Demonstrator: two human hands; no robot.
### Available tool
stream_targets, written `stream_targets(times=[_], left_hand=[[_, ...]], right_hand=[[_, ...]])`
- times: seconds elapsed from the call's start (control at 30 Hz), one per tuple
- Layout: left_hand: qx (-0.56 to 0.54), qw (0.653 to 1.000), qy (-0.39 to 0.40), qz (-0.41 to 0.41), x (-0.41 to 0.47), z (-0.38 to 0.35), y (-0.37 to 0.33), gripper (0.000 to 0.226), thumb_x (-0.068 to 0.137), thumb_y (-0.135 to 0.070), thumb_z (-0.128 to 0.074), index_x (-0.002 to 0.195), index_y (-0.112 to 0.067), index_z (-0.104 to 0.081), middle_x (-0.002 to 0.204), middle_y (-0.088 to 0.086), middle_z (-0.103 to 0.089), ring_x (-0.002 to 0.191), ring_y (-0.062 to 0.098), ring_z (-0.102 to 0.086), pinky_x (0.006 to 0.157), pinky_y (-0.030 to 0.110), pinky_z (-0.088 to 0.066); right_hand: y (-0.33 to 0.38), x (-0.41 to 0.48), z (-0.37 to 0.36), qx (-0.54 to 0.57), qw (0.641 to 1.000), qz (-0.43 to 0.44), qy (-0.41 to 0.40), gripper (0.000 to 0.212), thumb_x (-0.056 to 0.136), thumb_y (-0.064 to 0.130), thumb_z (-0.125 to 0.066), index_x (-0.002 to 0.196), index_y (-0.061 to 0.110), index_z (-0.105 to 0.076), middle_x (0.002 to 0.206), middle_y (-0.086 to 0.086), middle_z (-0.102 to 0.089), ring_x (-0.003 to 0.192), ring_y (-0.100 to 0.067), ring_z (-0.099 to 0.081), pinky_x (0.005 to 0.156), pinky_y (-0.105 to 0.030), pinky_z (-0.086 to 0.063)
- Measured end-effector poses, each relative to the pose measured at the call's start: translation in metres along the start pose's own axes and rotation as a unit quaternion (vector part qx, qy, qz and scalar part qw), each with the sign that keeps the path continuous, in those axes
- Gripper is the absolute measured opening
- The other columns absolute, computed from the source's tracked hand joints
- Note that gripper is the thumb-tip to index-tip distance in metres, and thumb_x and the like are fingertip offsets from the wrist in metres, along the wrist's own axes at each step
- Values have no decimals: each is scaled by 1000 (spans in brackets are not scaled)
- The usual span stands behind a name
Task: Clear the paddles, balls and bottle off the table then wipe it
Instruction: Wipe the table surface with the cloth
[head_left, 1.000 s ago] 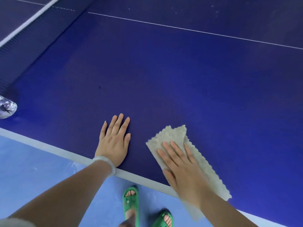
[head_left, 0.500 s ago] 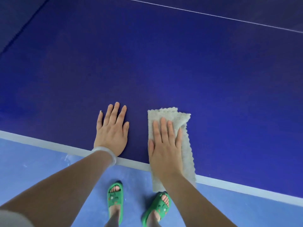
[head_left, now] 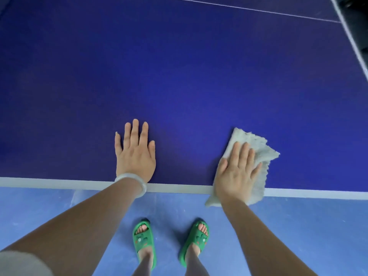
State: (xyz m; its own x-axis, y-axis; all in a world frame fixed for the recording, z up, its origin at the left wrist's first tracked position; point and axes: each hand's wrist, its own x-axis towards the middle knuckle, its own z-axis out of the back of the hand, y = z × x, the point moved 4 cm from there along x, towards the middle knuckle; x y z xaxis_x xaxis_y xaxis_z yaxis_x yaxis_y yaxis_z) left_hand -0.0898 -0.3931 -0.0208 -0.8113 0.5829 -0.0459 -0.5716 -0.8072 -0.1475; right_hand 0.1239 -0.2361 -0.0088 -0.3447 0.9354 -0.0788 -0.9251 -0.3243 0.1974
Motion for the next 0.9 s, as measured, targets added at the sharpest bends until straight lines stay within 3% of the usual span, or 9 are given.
stream_targets(times=[0.13, 0.2, 0.3, 0.43, 0.5, 0.6, 0.67, 0.73, 0.9], left_hand=[[-15, 1000, -3, -3, -1, 1, 1, 57, 103, -40, -17, 156, -20, -17, 164, 5, -12, 151, 24, -6, 122, 48, -2], [-21, 1000, 0, -7, -1, 4, 1, 56, 103, -39, -20, 156, -20, -18, 164, 5, -12, 152, 23, -5, 122, 48, 0], [-61, 997, 22, -29, 0, 10, 4, 54, 104, -36, -28, 155, -20, -22, 164, 3, -12, 152, 22, -4, 122, 43, 5], [-129, 989, 22, -74, -3, 28, 50, 51, 104, -32, -36, 152, -19, -30, 163, 3, -14, 152, 19, -4, 122, 37, 5], [-112, 994, -12, -16, -4, 38, 98, 53, 103, -34, -38, 153, -18, -30, 163, 5, -13, 152, 20, -4, 122, 38, 5], [-67, 992, 3, 103, -4, 42, 170, 61, 102, -42, -36, 156, -19, -21, 165, 6, -4, 152, 22, 2, 122, 43, 5], [-50, 986, 27, 156, -6, 39, 203, 64, 101, -49, -31, 157, -24, -13, 165, 5, 2, 151, 22, 6, 121, 46, 6], [-33, 985, 37, 166, -10, 34, 217, 65, 100, -54, -23, 157, -29, -3, 165, 3, 6, 151, 21, 10, 121, 46, 7], [20, 986, 54, 157, -8, 25, 223, 65, 97, -55, -7, 153, -31, 15, 164, 3, 15, 150, 23, 15, 121, 47, 8]], right_hand=[[93, -45, -32, -30, 987, 155, 40, 62, 102, 41, -17, 158, 21, 1, 165, -4, 7, 152, -24, 7, 120, -55, 6], [106, -47, -37, -36, 979, 192, 59, 62, 101, 43, -12, 157, 23, 4, 165, -2, 9, 152, -22, 10, 120, -53, 9], [89, -38, -32, -56, 966, 243, 63, 61, 101, 43, -18, 158, 27, -5, 165, 3, 1, 152, -19, 4, 121, -52, 4], [52, -18, -23, -45, 989, 135, 34, 60, 99, 43, -15, 158, 29, -7, 165, 5, -3, 152, -16, 1, 122, -50, 2], [54, -19, -23, -24, 996, 86, 19, 61, 99, 41, -16, 158, 27, -10, 165, 2, -6, 152, -19, -2, 121, -52, 2], [90, -33, -30, -17, 998, 50, 16, 62, 99, 40, -13, 158, 22, -6, 165, -2, -3, 152, -23, 0, 120, -54, 2], [131, -50, -38, -35, 992, 115, 25, 61, 102, 38, -16, 158, 19, -4, 165, -4, -2, 152, -25, 0, 120, -55, 2], [175, -72, -49, -61, 970, 234, 37, 60, 103, 38, -17, 158, 19, -5, 165, -5, -2, 152, -25, 0, 121, -55, 0], [224, -87, -60, -100, 872, 472, 87, 60, 100, 41, -19, 157, 21, -19, 164, -1, -14, 152, -23, -9, 120, -55, -12]])
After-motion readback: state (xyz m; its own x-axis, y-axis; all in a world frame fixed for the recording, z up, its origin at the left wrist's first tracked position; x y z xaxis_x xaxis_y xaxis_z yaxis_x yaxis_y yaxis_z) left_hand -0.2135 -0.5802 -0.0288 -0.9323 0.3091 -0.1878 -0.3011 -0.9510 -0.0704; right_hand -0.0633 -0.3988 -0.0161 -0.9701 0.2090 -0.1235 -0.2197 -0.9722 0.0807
